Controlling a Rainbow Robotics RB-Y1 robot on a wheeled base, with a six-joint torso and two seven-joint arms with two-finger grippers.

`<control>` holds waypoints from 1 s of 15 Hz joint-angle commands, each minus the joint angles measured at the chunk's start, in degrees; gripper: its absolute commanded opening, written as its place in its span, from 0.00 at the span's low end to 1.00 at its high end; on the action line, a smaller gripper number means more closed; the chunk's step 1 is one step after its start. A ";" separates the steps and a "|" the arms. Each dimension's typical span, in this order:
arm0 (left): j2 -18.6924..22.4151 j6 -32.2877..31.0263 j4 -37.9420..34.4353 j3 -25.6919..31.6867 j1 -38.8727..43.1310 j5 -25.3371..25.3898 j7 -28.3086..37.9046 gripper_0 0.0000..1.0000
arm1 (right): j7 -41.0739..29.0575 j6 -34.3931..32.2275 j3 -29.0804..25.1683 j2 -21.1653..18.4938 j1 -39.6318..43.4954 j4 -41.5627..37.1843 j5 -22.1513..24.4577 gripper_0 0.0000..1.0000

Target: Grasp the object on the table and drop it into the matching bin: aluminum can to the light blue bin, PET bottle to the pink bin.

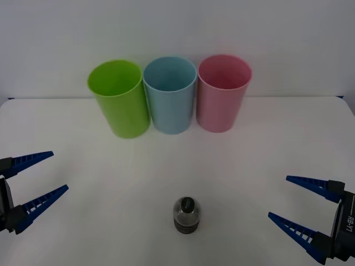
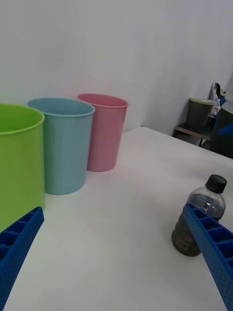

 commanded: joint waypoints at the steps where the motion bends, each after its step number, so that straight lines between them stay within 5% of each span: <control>1: 0.00 0.00 0.00 0.00 0.00 0.00 0.00 1.00 | 0.00 0.00 0.00 0.00 0.00 0.00 0.00 1.00; 11: 0.00 0.00 0.00 0.00 0.00 0.00 0.00 1.00 | 2.64 -7.82 -1.76 0.53 -1.85 5.98 -2.99 1.00; 15: 0.00 0.00 0.00 0.00 0.00 0.00 0.00 1.00 | 11.25 -9.32 -0.88 0.62 -1.85 11.95 -4.04 1.00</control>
